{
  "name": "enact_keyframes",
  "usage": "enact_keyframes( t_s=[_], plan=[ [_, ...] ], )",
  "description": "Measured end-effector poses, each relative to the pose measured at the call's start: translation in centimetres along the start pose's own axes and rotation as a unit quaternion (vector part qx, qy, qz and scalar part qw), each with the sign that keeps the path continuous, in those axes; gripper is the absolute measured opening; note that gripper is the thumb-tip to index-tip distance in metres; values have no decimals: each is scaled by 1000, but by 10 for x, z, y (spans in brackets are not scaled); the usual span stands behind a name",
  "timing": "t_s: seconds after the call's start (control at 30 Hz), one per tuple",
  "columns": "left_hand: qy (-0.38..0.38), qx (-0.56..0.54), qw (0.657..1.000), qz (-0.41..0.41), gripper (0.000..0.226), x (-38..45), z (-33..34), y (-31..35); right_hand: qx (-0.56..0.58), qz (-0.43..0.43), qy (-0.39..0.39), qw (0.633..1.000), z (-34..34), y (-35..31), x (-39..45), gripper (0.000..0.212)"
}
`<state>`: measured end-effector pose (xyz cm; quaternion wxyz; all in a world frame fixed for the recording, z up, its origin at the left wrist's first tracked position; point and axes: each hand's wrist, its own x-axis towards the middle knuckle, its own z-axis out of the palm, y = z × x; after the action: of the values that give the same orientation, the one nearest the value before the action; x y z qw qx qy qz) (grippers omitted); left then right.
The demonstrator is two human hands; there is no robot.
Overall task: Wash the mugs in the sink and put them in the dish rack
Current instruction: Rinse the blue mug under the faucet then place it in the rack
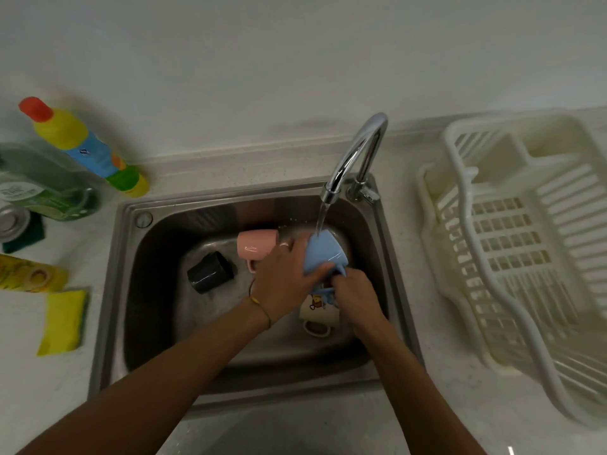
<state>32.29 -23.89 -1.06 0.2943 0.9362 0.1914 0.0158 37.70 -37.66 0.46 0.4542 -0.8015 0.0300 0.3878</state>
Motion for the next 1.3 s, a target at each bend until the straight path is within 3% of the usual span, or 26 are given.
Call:
enact_keyframes(
  t_s=[0.1, 0.23, 0.37, 0.43, 0.5, 0.6, 0.7, 0.77, 0.8, 0.87, 0.93, 0.97, 1.03, 1.1, 1.13, 1.2, 1.3],
  plan=[
    [-1, 64, 996, 54, 87, 16, 0, 10, -4, -3, 21, 1000, 1, -2, 0, 17],
    [-16, 23, 998, 59, 65, 34, -1, 22, -76, -3, 29, 997, -3, -8, 2, 22],
    [-83, 18, 993, -82, 47, 52, -8, 26, -77, -35, 25, 996, -12, -17, -5, 25],
    [-40, 13, 990, -134, 49, 49, -5, 29, -89, -35, 19, 995, -13, -19, -4, 24],
    [41, 14, 996, -73, 47, 34, 2, 35, -91, -31, 21, 995, -13, -21, -2, 22],
    [31, 16, 999, 28, 64, 24, 5, 31, -86, -6, 30, 996, -10, -25, 5, 22],
    [-41, -80, 991, -98, 60, 46, -13, 31, -165, 31, 15, 986, -14, -32, 3, 18],
    [-73, -75, 979, -174, 57, 56, -15, 34, -163, -8, 21, 986, -18, -30, 2, 21],
    [-51, -64, 983, -164, 54, 53, -11, 37, -152, -26, 23, 988, -19, -30, -2, 24],
    [47, -42, 996, -63, 47, 35, -8, 45, -131, -21, 27, 991, -20, -32, -6, 22],
    [42, 2, 998, 47, 54, 26, -2, 39, -106, -22, 32, 994, -19, -33, -4, 20],
    [-6, -27, 998, 63, 57, 31, -8, 36, -109, -31, 30, 993, -20, -33, -5, 19],
    [-90, -116, 989, -25, 53, 48, -20, 35, -123, -41, 27, 991, -23, -35, -9, 18],
    [-138, -105, 979, -111, 44, 61, -21, 29, -132, -47, 33, 990, -24, -34, -9, 22],
    [-125, -72, 982, -119, 41, 59, -17, 30, -144, -36, 30, 988, -24, -34, -6, 23],
    [-32, -1, 996, -79, 41, 44, -9, 38, -195, 19, 20, 980, -21, -31, 2, 15],
    [16, -43, 999, -9, 50, 24, 2, 46, -146, 38, 17, 988, -16, -25, 16, 11]
  ],
)
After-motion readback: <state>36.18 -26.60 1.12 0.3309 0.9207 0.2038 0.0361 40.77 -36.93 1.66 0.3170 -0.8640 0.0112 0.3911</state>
